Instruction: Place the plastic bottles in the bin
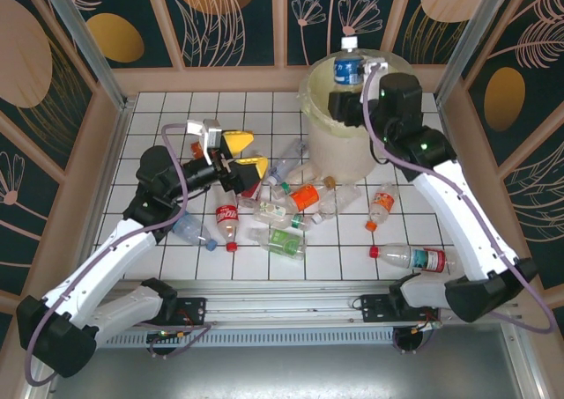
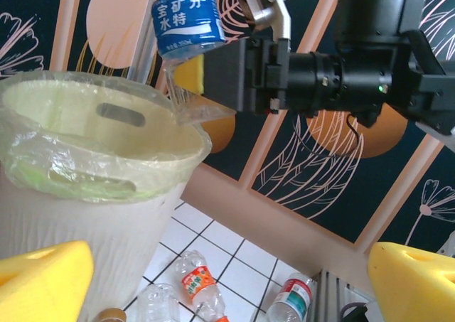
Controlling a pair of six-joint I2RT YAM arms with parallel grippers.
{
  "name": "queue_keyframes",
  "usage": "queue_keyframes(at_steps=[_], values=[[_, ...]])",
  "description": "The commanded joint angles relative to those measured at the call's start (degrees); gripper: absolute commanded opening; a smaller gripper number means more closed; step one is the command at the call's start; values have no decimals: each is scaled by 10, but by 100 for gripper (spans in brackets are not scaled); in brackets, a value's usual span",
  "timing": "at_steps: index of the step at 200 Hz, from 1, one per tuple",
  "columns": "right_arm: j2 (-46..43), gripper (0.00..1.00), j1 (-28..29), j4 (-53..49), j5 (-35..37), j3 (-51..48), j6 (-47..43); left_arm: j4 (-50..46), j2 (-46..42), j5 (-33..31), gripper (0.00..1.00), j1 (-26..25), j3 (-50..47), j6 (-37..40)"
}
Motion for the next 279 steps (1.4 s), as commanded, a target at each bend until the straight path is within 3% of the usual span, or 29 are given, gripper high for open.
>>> queue_keyframes(at_steps=[1,37,108,279], values=[[29,60,-35,-43,-28,53,-33,-32,12,1,99,-3,26,36],[92,59,-86,-101,-60,124,-50,-44,23,-6,99,-3,31,38],[206,59,-128,-175,-77,215,-58,-55,36,-27,99,-4,29,28],[361,56,-141,-280,-67,298,-31,-32,68,-36,99,-3,17,16]])
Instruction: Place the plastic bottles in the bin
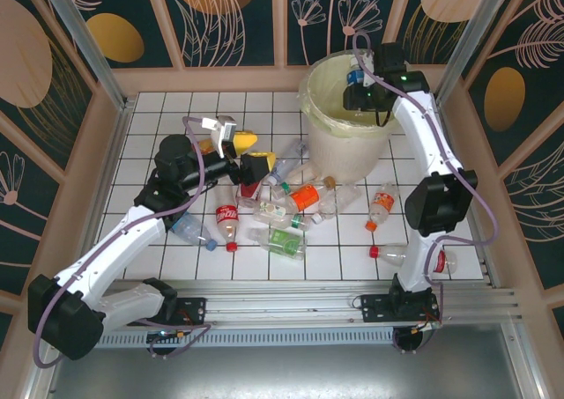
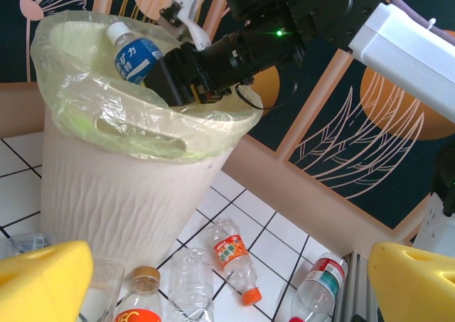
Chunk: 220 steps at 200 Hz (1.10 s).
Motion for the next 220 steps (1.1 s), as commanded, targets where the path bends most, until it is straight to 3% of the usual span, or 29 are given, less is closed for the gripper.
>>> queue_keyframes(at_steps=[1,220], values=[[16,56,-3,-29,-2,29,3,25,6,-1,99,-3,-3,-10],[109,58,-3,-65,-8,54,0,33,21,-4,99,-3,-14,-14]])
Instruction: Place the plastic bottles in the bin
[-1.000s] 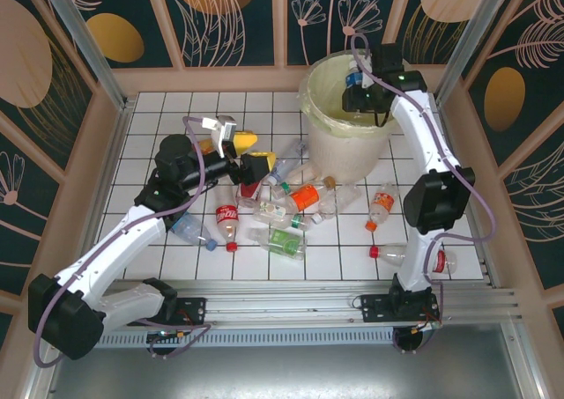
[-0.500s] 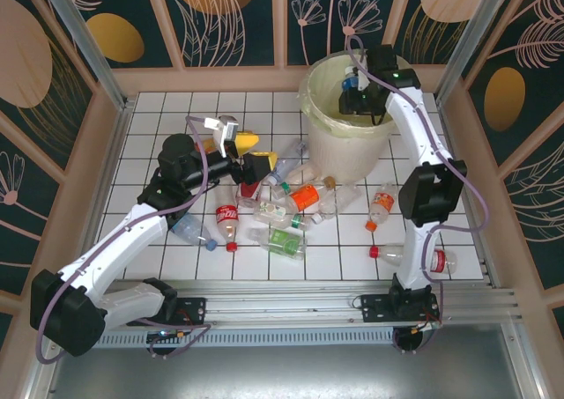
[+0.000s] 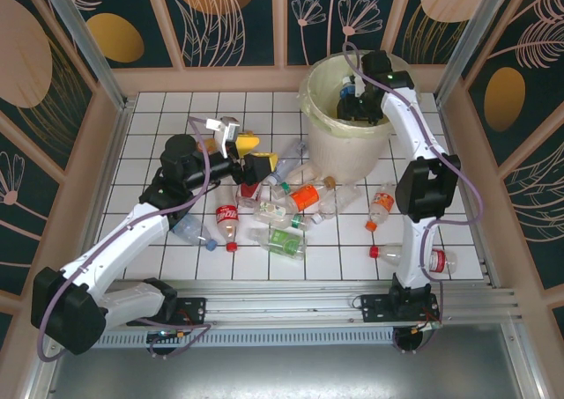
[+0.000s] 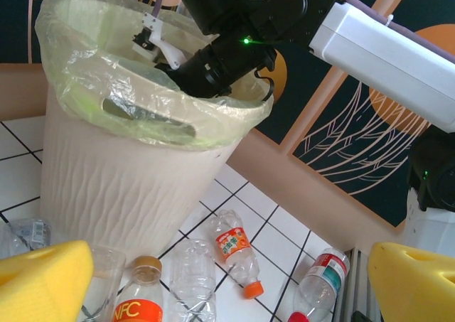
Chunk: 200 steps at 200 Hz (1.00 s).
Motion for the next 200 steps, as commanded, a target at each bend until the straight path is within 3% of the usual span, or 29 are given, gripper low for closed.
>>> queue_keyframes(at_steps=[1,119,200], values=[[17,58,-3,-11,8,11,2,20,0,-3,99,-3,-4,-5],[8,80,-3,-7,-5,28,2,17,-6,-8,99,-3,-11,-2],[-45,82,-3,2,-12,38,2,-8,-9,-14,99,-3,-6,21]])
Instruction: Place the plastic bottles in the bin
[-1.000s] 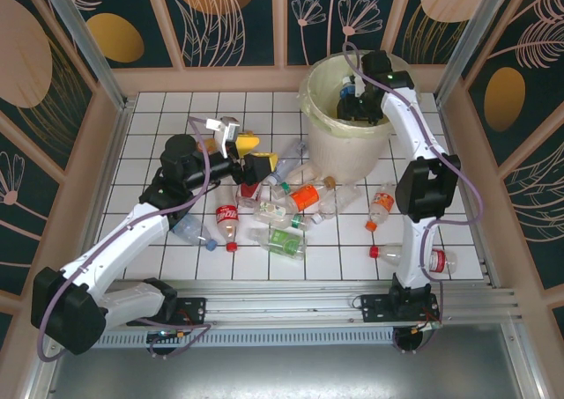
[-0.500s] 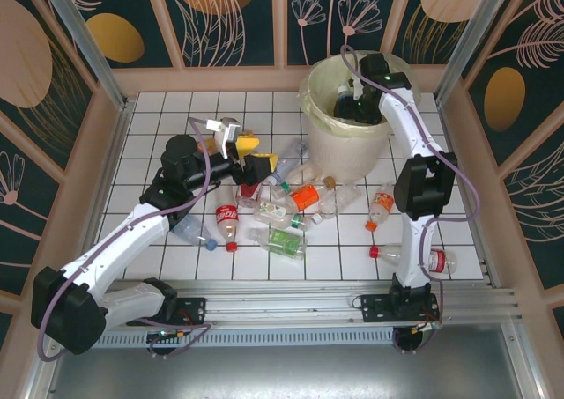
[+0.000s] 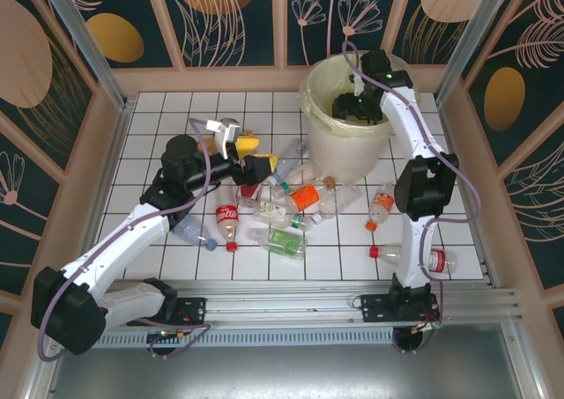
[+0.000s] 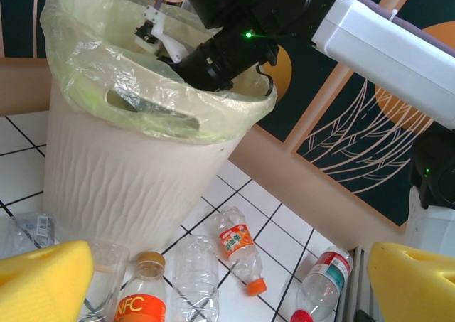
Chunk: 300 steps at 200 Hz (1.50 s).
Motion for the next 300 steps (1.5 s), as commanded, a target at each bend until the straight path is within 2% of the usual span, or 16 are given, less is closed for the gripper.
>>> queue_keyframes(at_steps=[1,85,181,228,264,300], values=[[-53,82,-3,1,-10,22,2,-7,-9,-9,99,-3,0,21],[-162,82,-1,52,-24,-17,14,-31,-33,-16,98,-3,0,38],[-399,81,52,220,-10,-248,45,-67,-57,-1,99,-3,2,65],[-485,80,122,219,47,-325,62,-123,-67,31,99,-3,21,96],[-562,79,176,206,42,-421,91,-171,-82,27,99,-3,27,116],[-626,77,232,173,64,-526,149,-218,-91,56,99,-3,31,141]])
